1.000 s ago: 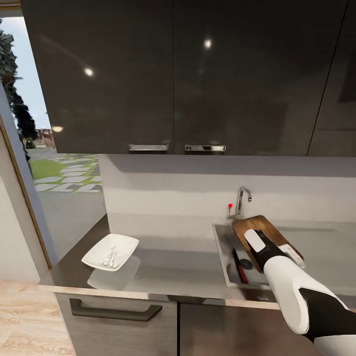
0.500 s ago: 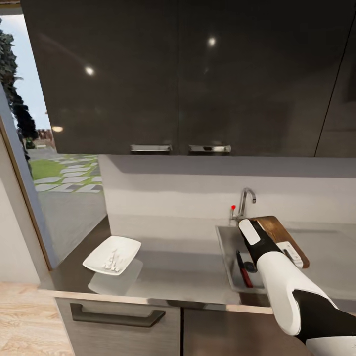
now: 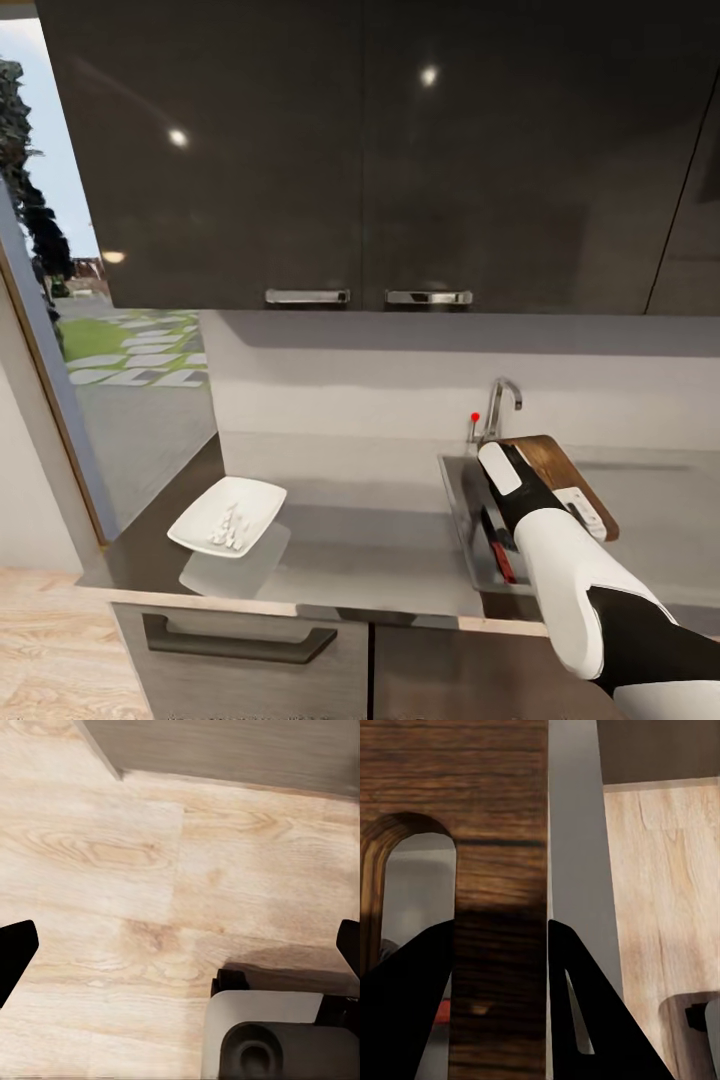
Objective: In the kitchen, take the Vidalia onion out of the sink, dice it on the chopping board with the paring knife, put the diced onion into the bowl on the countertop, then place both the paring knife and the chopping board into the sink.
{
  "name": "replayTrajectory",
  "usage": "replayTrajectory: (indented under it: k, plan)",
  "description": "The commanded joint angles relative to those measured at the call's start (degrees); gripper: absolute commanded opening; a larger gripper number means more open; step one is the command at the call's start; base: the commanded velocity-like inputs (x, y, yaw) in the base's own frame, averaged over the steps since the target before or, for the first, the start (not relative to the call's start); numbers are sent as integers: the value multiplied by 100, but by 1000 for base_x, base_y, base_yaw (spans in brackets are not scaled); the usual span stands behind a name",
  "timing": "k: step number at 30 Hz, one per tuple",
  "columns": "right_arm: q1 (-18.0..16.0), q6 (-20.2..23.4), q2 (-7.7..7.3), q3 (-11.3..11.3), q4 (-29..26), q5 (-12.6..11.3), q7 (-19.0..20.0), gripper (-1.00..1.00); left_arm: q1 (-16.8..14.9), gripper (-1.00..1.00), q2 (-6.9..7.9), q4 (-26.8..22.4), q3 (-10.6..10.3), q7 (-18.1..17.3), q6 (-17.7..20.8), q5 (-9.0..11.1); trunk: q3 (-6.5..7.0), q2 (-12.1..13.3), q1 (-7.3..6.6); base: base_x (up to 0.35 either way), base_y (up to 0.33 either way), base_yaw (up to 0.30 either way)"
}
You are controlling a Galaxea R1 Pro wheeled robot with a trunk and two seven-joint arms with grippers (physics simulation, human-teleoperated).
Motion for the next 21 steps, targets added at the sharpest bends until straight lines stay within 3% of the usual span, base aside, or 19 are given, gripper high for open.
replayTrajectory:
  k: [1, 7, 13, 21]
  plan:
    - [-2, -70, 6, -17, 3, 1, 7, -100, -7, 100, 2, 26, -47, -48, -25, 60, -11, -4, 2, 0, 0, 0]
    - [-2, -97, 83, -17, 70, -13, 35, -100, -7, 100, 8, 26, -49, -49, -8, 60, -66, -4, 2, 0, 0, 0]
    - [-2, -106, 184, -17, 81, -297, 168, -100, -7, 100, 18, 25, -46, -53, -7, 60, -121, -4, 2, 28, -38, 0]
    - [-2, -124, 246, -17, 79, -315, 179, -100, -7, 100, 74, 17, -46, -38, -5, 60, -194, -4, 2, 42, -37, 0]
